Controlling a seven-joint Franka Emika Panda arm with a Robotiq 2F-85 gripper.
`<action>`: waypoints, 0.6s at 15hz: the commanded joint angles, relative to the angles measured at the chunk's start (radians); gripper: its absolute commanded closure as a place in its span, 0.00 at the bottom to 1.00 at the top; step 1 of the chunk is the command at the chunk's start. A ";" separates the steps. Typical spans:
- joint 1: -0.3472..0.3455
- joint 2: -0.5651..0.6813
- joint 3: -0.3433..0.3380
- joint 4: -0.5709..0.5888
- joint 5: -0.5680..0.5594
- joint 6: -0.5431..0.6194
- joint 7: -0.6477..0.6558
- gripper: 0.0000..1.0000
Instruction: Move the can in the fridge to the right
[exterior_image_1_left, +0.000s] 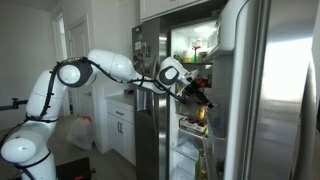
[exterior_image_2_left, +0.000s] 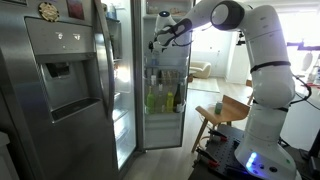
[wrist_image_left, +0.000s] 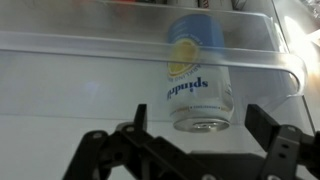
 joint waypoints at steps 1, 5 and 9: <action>0.016 0.077 -0.015 0.116 -0.002 -0.055 0.019 0.00; 0.012 0.132 -0.011 0.186 0.008 -0.090 0.009 0.00; 0.007 0.169 -0.001 0.235 0.021 -0.128 -0.002 0.12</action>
